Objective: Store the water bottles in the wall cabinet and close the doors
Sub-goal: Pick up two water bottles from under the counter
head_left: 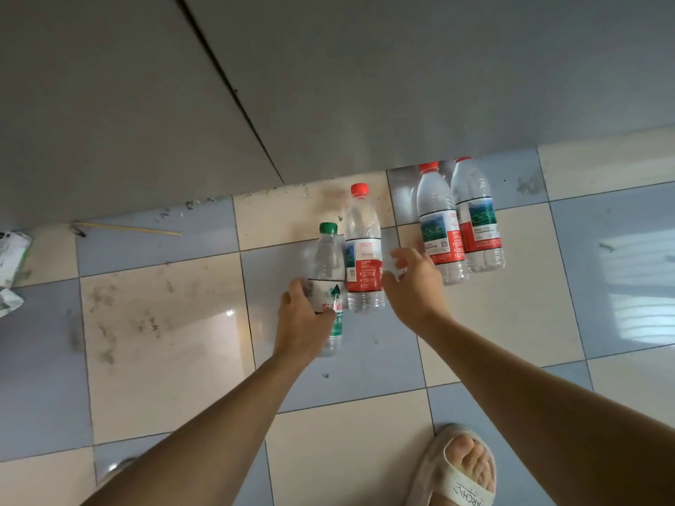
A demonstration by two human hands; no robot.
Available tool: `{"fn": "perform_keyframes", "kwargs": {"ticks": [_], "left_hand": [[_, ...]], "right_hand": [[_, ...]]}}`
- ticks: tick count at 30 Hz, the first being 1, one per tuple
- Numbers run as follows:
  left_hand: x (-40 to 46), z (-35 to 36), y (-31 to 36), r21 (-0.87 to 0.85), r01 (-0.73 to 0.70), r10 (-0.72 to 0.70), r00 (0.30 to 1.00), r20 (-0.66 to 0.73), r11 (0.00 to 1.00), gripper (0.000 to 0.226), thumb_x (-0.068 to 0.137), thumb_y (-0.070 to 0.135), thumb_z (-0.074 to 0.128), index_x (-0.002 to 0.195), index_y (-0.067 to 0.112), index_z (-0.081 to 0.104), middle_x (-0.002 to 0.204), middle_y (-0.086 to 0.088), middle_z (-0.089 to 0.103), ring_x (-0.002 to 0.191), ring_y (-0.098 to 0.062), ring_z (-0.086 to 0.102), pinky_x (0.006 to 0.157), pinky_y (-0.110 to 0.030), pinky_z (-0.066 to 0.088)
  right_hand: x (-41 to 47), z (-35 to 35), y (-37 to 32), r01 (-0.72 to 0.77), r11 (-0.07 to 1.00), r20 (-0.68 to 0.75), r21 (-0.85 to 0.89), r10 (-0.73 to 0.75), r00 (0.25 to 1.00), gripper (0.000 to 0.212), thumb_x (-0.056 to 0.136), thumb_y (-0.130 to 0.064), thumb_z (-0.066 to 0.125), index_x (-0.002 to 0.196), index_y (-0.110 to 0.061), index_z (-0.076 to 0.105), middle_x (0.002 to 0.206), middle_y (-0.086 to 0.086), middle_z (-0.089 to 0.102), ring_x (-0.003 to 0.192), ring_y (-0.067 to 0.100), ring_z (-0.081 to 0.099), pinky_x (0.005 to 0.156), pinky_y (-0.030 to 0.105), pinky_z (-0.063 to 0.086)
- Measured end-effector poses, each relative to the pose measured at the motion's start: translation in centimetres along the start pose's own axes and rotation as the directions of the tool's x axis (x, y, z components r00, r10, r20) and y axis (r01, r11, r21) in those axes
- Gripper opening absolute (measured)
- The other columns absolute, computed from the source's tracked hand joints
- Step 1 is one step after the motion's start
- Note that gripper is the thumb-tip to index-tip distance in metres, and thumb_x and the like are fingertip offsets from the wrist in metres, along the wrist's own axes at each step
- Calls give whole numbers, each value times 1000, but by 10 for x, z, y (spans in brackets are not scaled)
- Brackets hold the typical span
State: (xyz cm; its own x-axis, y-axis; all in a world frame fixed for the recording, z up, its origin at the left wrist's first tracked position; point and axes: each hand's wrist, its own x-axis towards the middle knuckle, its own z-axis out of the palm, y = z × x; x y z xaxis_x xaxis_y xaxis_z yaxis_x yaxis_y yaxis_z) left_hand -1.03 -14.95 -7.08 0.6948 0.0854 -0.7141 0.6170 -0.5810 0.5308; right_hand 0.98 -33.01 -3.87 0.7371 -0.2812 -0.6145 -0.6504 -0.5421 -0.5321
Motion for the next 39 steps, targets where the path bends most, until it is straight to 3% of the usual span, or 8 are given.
{"fn": "perform_keyframes", "kwargs": {"ticks": [5,9,14,16,22,27,31,39], "left_hand": [[25,-8,12,101,-80,82,997,-13,992,86,82,45,79,148,19,32,138,-6,45,125,-25,48,102,-47,48],[38,-17,6,80,-100,100,995,1,992,80,81,39,81,145,18,38,135,-7,50,121,-27,56,103,-51,50],[41,-33,-3,-43,-86,88,995,48,995,69,81,30,81,139,21,45,125,-5,59,111,-25,62,100,-50,52],[40,-40,-5,-75,-81,83,996,25,994,71,82,26,81,142,22,43,126,-6,59,113,-27,61,100,-50,52],[21,-66,-5,-223,-160,134,983,-128,962,83,77,14,85,146,22,40,136,-3,52,124,-24,56,104,-47,52],[-3,-80,-2,-144,-351,295,904,-311,925,87,69,17,92,139,25,41,131,5,44,112,7,46,88,-1,40],[-5,-84,-2,-87,-420,361,853,-376,903,85,64,29,96,132,28,45,126,6,52,115,-10,51,92,-17,48],[0,-69,-26,1,-466,427,810,-401,885,72,64,31,95,120,24,50,116,7,53,102,-5,53,81,-4,42]], "right_hand": [[45,9,-15,-43,999,13,2,43,999,63,93,-35,70,147,-14,45,139,10,54,119,26,58,104,46,51],[68,35,-25,-91,991,96,103,81,992,79,89,-47,71,153,-18,34,142,9,54,118,27,60,93,41,57],[72,60,-32,-83,988,106,129,70,992,49,84,-37,78,119,-25,46,112,3,65,85,13,63,60,24,49],[66,58,-33,-91,984,108,150,76,991,52,82,-30,80,122,-23,48,99,-1,63,78,9,60,57,23,48],[25,41,-37,-11,985,38,172,5,999,64,71,-21,88,125,-22,53,110,-1,61,97,20,62,66,25,48],[-5,24,-44,154,975,-93,159,-141,986,70,62,-24,92,114,-31,47,101,-15,57,91,13,60,71,22,48],[-14,28,-46,232,960,-159,157,-207,965,65,64,-24,94,112,-34,52,106,-12,61,97,12,59,84,27,51],[-23,49,-28,359,927,-155,107,-341,927,66,73,-22,90,124,-31,47,121,-7,55,102,10,54,83,17,44]]}}
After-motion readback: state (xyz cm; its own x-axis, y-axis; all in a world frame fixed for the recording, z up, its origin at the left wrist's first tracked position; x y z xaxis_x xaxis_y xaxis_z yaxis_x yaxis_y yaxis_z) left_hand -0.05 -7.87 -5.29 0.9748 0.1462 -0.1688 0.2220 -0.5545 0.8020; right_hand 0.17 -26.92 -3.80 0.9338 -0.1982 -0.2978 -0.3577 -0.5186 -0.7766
